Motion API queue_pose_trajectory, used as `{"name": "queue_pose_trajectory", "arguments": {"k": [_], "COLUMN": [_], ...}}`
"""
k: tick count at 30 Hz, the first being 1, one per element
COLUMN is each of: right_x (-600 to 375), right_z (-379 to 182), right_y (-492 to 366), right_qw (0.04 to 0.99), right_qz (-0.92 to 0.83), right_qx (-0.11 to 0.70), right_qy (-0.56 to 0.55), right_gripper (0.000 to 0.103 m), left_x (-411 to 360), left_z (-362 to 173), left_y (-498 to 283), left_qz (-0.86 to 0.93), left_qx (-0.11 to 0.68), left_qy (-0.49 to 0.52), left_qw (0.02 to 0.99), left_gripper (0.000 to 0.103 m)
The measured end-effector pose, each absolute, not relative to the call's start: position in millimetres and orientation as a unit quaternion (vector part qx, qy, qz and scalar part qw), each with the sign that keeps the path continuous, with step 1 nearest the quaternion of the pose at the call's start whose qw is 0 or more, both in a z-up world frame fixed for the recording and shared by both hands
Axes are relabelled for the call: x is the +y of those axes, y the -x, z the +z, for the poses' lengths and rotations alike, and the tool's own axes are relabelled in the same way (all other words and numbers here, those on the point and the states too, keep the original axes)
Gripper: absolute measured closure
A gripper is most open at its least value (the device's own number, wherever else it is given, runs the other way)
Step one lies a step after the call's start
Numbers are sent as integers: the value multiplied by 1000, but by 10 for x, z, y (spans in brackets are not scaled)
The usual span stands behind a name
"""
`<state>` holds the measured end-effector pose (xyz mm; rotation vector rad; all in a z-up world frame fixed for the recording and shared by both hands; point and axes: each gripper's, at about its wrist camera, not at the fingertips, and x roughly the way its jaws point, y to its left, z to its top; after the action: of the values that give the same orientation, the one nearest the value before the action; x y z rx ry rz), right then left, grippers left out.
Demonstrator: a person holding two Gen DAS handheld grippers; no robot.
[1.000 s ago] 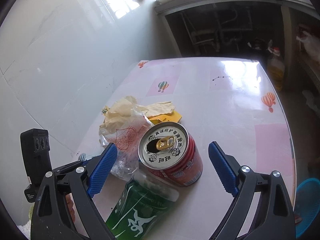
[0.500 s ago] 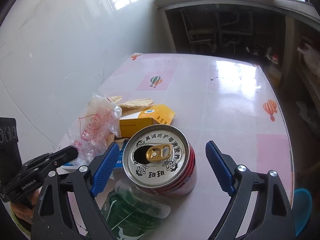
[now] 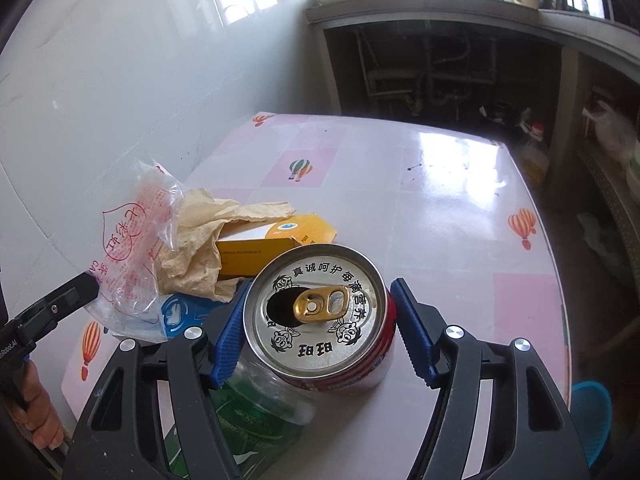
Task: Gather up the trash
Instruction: 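Carry the bag and red can over the wastebasket and open both tools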
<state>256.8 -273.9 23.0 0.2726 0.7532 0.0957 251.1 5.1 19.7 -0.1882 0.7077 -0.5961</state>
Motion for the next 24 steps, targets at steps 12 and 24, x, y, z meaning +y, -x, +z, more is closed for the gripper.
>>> {"name": "queue_pose_trajectory", "arguments": {"k": [12, 24], "right_x": [-3022, -3700], "right_z": [636, 937], "right_y": [-2007, -732], "right_qw": [934, 941], "right_qz": [27, -46], "right_qx": [316, 257], "right_qy": [-165, -215], "right_gripper": [39, 39], "left_x": [83, -610], "left_z": [676, 973], "left_y": [-2071, -1409], "left_qz": [-294, -366], "left_qx": [296, 293], "left_qy": [79, 33], "left_qw": [905, 883], "left_gripper": [99, 99]}}
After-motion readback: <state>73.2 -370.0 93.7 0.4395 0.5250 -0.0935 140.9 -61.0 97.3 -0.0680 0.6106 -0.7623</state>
